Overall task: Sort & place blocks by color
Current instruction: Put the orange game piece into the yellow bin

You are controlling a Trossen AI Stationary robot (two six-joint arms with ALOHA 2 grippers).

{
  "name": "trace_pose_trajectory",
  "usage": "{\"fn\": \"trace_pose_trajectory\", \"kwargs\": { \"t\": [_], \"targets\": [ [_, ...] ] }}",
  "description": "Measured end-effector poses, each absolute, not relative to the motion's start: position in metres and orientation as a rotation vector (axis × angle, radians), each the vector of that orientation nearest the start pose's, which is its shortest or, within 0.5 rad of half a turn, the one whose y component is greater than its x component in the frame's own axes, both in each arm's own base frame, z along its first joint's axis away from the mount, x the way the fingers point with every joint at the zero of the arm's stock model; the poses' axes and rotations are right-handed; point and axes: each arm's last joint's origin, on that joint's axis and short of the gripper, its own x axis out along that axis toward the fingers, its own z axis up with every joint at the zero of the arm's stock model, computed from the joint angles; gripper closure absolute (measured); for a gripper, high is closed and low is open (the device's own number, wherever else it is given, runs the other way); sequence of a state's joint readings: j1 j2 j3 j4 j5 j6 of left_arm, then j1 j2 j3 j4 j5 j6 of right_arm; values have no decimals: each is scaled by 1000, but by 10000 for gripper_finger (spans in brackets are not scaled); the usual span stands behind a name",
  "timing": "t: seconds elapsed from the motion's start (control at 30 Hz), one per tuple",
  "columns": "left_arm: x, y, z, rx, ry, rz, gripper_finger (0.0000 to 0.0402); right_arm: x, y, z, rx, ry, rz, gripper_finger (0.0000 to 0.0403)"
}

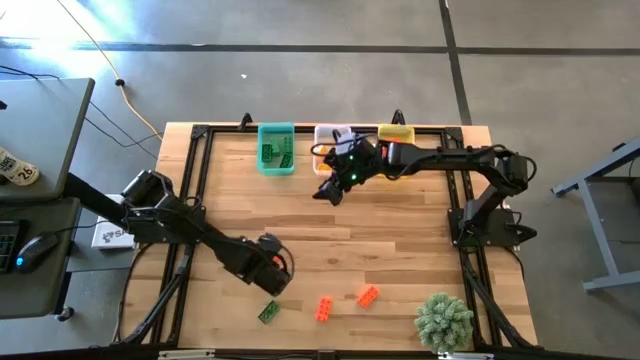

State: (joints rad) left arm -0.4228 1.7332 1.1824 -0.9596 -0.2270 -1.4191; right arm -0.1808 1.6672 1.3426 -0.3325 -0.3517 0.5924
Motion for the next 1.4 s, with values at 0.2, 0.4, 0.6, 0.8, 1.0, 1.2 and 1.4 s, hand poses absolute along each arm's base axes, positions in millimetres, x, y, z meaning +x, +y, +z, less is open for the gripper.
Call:
{"fn": "trace_pose_trajectory", "kwargs": {
  "t": [0.2,0.4,0.6,0.8,1.0,1.2,1.4],
  "targets": [
    [303,-109,213,-488,1173,667,300,371,-24,287,828,710,9,178],
    [321,-98,235,-295,1121,531,300,372,2,287,897,745,30,178],
    [333,-89,253,-155,1084,430,300,372,19,287,935,751,-6,178],
    [335,-83,256,-12,1092,379,300,372,24,287,980,763,-12,178],
    [334,-86,257,182,1110,300,300,368,24,282,987,831,-15,178],
    [334,-87,257,373,1118,257,300,367,19,282,1016,862,33,178],
    [329,-85,266,500,1103,241,299,367,7,283,1028,871,83,178]
  ]
}}
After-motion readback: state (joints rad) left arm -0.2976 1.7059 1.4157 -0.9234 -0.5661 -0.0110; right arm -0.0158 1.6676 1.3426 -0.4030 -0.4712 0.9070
